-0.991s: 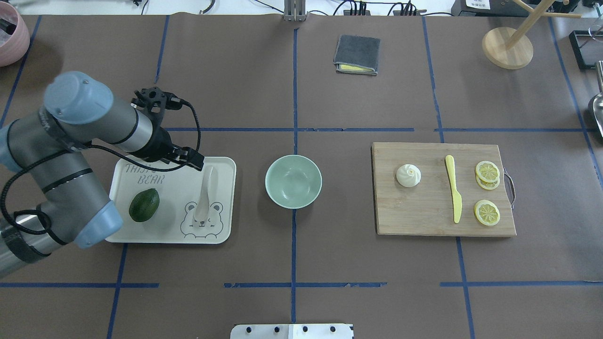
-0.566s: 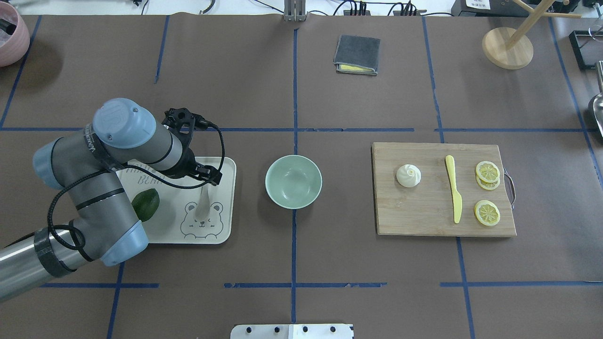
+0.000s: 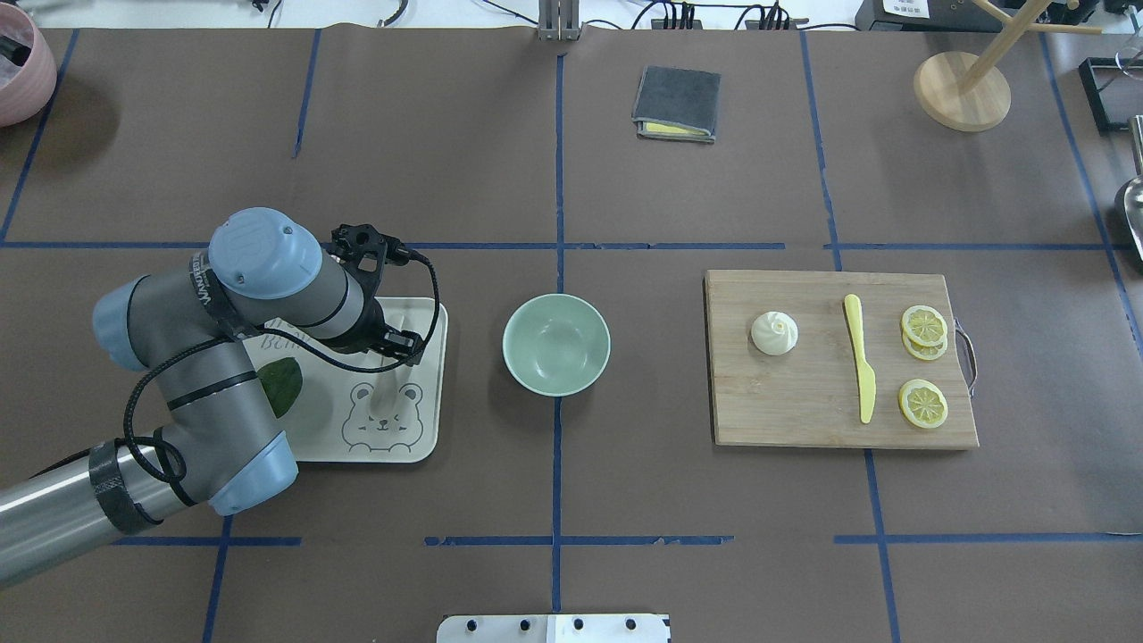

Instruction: Put spoon and bun in bowl

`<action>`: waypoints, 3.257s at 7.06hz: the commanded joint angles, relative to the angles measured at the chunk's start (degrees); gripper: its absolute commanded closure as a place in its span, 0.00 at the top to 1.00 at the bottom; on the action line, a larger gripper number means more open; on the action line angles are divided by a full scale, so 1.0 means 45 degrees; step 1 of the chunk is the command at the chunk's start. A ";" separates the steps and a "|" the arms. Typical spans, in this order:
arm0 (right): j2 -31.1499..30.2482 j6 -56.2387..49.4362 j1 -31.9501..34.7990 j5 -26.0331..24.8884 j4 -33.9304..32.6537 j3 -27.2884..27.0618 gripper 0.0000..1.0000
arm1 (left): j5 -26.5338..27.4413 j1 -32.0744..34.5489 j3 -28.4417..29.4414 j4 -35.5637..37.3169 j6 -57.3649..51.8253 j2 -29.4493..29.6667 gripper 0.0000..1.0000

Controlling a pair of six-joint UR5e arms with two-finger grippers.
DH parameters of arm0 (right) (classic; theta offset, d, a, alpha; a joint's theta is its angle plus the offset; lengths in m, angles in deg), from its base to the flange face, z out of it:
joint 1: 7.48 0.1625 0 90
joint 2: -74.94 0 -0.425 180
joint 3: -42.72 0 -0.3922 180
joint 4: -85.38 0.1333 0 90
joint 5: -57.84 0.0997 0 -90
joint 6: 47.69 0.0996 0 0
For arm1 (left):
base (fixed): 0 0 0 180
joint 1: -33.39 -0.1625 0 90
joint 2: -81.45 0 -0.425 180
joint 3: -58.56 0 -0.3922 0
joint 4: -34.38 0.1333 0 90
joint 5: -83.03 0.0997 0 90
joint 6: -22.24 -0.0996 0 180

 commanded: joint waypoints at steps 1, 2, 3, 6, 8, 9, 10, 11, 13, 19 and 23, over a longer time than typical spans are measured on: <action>0.0000 0.0007 -0.0007 0.0007 0.0019 0.0010 1.00 | -0.0005 -0.0012 -0.0019 0.0000 0.0005 0.0024 0.00; 0.0000 0.0027 -0.0007 0.0007 0.0000 0.0029 1.00 | -0.0005 -0.0012 0.0000 0.0019 0.0024 0.0101 0.00; 0.0000 0.0027 -0.0007 0.0007 0.0019 0.0029 1.00 | -0.0024 -0.0012 -0.0077 0.0078 0.0044 0.0160 0.00; 0.0000 0.0027 -0.0007 0.0026 0.0019 0.0010 1.00 | -0.0044 -0.0012 -0.0972 0.0137 0.1055 0.0374 0.00; 0.0019 0.0027 -0.0026 0.0026 0.0019 -0.0107 1.00 | -0.0005 -0.0167 -0.0513 -0.0018 0.2885 0.2472 0.00; 0.0039 0.0046 -0.0316 0.0026 0.0019 -0.0281 1.00 | 0.0014 -0.0265 0.0614 -0.0019 0.3244 0.3896 0.00; 0.0077 0.0085 -0.0513 0.0026 0.0135 -0.0361 1.00 | 0.0594 -0.0537 0.1456 -0.0039 0.3518 0.4645 0.00; 0.0078 0.0105 -0.0592 0.0026 0.0253 -0.0284 1.00 | 0.1374 -0.0772 0.1581 -0.0136 0.4101 0.4633 0.00; 0.0058 0.0124 -0.0632 0.0045 0.0254 -0.0283 1.00 | 0.1440 -0.0794 0.1874 -0.0408 0.4145 0.4555 0.06; 0.0857 0.4739 -0.3197 0.1512 0.2617 -0.0380 1.00 | 0.1753 0.0044 -0.0202 -0.1056 0.2538 0.2064 0.99; 0.3490 1.5395 -0.9096 -0.3925 0.7110 -0.0226 1.00 | -0.0390 0.1429 -0.0781 -0.1054 0.0517 0.0244 0.99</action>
